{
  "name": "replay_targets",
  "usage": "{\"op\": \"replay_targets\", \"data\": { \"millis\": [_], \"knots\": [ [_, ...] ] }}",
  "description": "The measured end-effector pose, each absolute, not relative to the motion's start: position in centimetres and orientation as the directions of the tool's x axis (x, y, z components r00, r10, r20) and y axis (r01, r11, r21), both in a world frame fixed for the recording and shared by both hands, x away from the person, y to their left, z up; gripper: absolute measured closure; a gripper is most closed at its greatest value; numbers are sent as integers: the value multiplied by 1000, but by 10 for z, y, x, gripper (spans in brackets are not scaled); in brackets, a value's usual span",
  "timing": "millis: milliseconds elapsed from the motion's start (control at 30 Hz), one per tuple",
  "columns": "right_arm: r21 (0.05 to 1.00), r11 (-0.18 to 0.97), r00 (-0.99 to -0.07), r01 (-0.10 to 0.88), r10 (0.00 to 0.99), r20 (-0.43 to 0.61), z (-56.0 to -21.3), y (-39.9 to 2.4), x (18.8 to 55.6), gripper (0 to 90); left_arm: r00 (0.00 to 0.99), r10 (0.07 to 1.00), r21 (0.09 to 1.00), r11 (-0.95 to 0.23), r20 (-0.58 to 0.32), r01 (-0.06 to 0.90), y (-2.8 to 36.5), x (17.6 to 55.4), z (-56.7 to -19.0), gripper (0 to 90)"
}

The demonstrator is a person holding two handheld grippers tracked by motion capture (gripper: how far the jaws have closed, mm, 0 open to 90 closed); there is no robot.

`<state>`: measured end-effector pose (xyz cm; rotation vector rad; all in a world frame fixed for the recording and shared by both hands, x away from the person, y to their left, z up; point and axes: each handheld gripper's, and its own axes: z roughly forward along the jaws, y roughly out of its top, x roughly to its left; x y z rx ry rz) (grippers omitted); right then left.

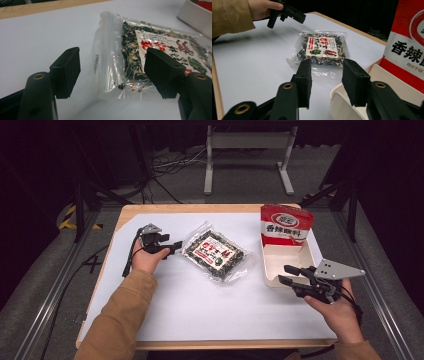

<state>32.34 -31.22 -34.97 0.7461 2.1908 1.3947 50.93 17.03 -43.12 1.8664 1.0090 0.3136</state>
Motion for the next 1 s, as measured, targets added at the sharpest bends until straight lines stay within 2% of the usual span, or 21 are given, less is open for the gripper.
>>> {"op": "replay_targets", "data": {
  "millis": [100, 233, 500, 700, 1000],
  "knots": [
    [914, 347, -763, 210, 643, -69, -351, -311, 322, 607, 598, 771, 829, -178, -217, 530, 171, 514, -437, 305],
    [915, 345, -767, 210, 639, -65, -353, -311, 321, 606, 601, 769, 821, -190, -216, 538, 172, 518, -443, 391],
    [911, 358, -779, 204, 623, -70, -355, -308, 321, 598, 567, 778, 795, -151, -271, 587, 173, 523, -451, 526],
    [911, 358, -779, 205, 623, -69, -356, -308, 320, 593, 548, 790, 776, -156, -273, 612, 173, 524, -454, 528],
    [909, 368, -784, 197, 616, -79, -357, -306, 321, 581, 538, 791, 735, -175, -291, 655, 171, 524, -456, 579]
  ]
}}
